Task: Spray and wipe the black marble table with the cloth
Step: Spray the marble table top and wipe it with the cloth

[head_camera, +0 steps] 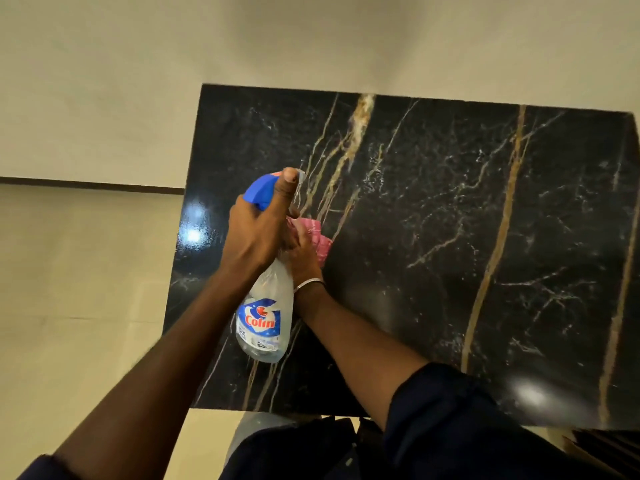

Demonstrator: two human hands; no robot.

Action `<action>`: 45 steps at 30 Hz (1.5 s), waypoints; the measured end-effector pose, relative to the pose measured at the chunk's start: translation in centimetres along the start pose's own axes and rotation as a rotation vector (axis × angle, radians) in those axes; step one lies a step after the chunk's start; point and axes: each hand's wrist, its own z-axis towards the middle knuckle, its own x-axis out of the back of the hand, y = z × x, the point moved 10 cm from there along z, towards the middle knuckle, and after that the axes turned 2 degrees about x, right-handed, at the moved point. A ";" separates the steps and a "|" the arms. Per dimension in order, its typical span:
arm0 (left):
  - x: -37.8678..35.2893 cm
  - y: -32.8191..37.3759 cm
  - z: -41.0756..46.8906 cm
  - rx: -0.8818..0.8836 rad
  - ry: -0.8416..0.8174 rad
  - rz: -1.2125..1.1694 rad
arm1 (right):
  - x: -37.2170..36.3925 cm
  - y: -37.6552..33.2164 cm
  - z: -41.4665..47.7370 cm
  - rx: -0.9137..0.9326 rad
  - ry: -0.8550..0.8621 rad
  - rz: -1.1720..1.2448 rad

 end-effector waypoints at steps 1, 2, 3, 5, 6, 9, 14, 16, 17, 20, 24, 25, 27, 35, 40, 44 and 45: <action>0.4 -0.1 0.2 -0.004 0.005 0.001 | 0.3 -0.7 -0.4 0.079 0.022 -0.027; 0.6 -0.2 0.4 -0.008 0.007 0.005 | 0.1 -1.0 -0.4 0.165 0.089 -0.168; 0.7 -0.4 0.7 -0.012 0.009 0.015 | -0.3 -2.0 0.6 0.312 0.152 -0.233; 0.6 -0.4 1.1 -0.017 0.007 0.022 | -0.8 -0.6 1.5 0.361 0.071 -0.318; 0.2 -0.2 1.2 -0.020 -0.006 0.010 | 0.2 1.2 2.3 0.296 0.088 -0.331; -1.7 0.6 1.3 0.004 -0.083 -0.060 | 5.1 8.2 3.6 0.081 0.140 -0.411; -4.6 2.3 0.8 0.014 -0.097 -0.064 | 14.1 23.0 -0.1 -0.271 0.256 -0.427; -6.1 2.6 0.5 0.025 -0.117 -0.071 | 16.7 28.1 -3.3 -0.370 0.310 -0.415; -6.9 2.8 0.2 0.029 -0.129 -0.076 | 17.9 30.4 -5.0 -0.416 0.340 -0.405; -9.0 3.9 -0.7 0.050 -0.156 -0.091 | 19.8 35.6 -10.8 -0.551 0.394 -0.358; -11.2 4.5 -1.5 0.054 -0.183 -0.094 | 19.1 38.1 -17.3 -0.682 0.397 -0.354; -11.6 4.6 -1.7 0.051 -0.191 -0.093 | 18.7 38.0 -18.3 -0.700 0.397 -0.355; -12.3 4.9 -2.3 0.051 -0.191 -0.081 | 17.5 37.2 -19.8 -0.717 0.387 -0.350; -13.0 7.1 -4.6 0.031 -0.173 -0.136 | 11.5 28.3 -20.0 -0.532 0.315 -0.366; -11.9 7.3 -6.0 0.031 -0.109 -0.181 | 7.2 20.2 -15.3 -0.180 0.157 -0.399; -10.4 6.7 -7.0 -0.013 -0.051 -0.180 | 6.0 16.8 -11.8 -0.007 0.066 -0.384; -10.0 6.7 -7.2 -0.027 -0.041 -0.179 | 6.1 16.5 -11.4 0.010 0.048 -0.389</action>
